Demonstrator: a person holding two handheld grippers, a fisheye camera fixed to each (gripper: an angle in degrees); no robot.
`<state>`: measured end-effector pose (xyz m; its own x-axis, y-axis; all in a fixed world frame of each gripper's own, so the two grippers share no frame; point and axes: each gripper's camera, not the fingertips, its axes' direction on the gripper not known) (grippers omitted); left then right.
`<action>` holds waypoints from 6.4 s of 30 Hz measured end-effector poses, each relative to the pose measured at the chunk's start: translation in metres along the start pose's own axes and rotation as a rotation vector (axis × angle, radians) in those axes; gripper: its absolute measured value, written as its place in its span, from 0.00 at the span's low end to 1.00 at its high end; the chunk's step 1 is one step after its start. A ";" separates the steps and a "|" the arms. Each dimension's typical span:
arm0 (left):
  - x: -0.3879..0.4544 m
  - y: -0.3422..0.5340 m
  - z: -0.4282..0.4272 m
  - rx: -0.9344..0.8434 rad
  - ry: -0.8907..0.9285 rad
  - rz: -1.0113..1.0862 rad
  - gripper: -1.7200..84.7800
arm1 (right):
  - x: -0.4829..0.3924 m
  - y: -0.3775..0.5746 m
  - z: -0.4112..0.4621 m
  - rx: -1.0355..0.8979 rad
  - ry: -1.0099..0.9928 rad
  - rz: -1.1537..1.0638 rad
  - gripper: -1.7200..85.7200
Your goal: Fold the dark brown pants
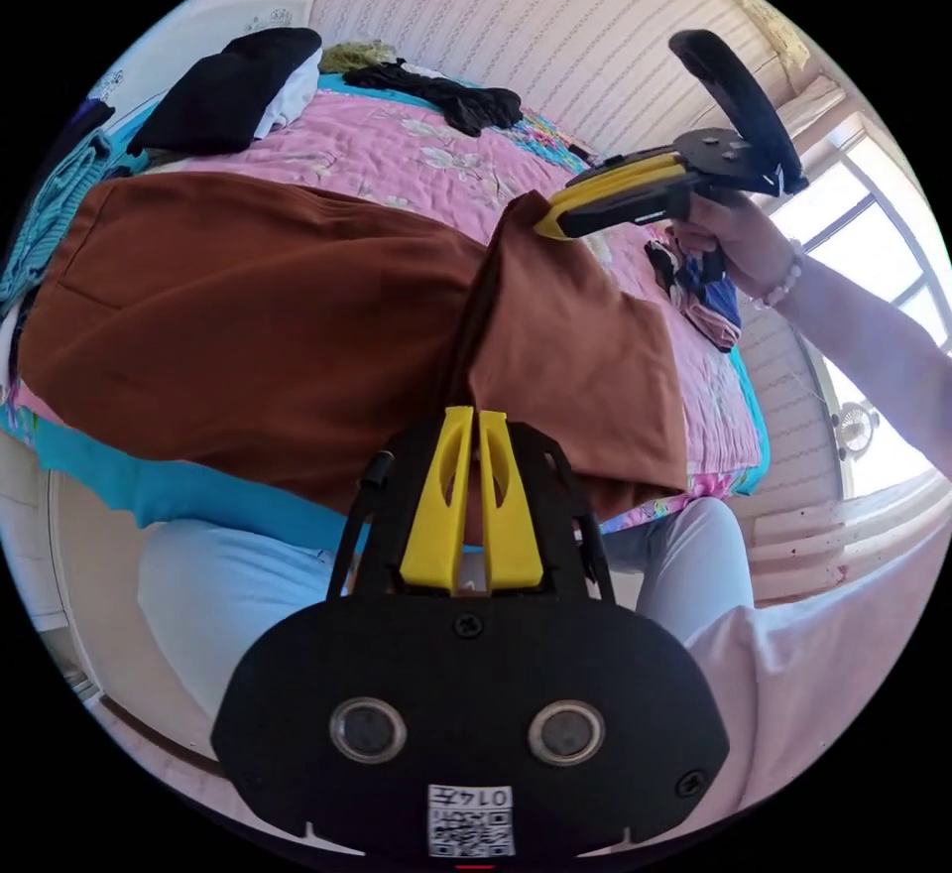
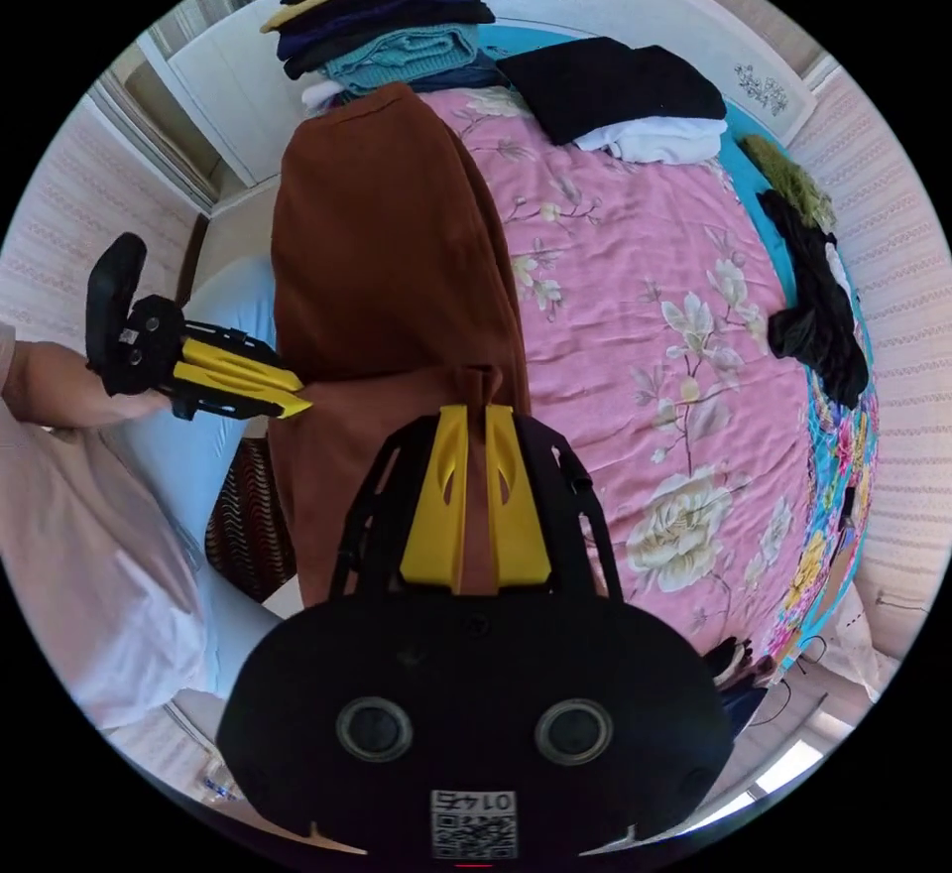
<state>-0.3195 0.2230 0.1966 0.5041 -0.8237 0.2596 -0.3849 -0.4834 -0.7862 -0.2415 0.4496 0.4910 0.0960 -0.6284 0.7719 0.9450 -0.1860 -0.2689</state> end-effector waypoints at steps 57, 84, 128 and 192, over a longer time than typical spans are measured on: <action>-0.122 0.068 -0.234 0.510 -0.214 -0.002 0.08 | -0.054 -0.161 -0.089 0.291 -0.105 -0.068 0.07; 0.012 0.036 0.000 -0.115 -0.304 0.502 0.01 | 0.037 -0.201 0.144 -0.166 -0.062 0.357 0.02; 0.177 0.074 0.052 0.071 -0.208 0.720 0.16 | 0.134 0.035 0.039 -0.064 0.101 0.587 0.16; 0.049 0.063 -0.059 0.178 0.091 0.160 0.09 | 0.015 0.195 -0.080 0.283 -0.282 0.289 0.08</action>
<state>-0.3648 0.1345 0.1931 0.3734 -0.9125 0.1670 -0.3077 -0.2917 -0.9057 -0.0812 0.3429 0.4043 0.4103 -0.3880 0.8253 0.9115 0.2030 -0.3577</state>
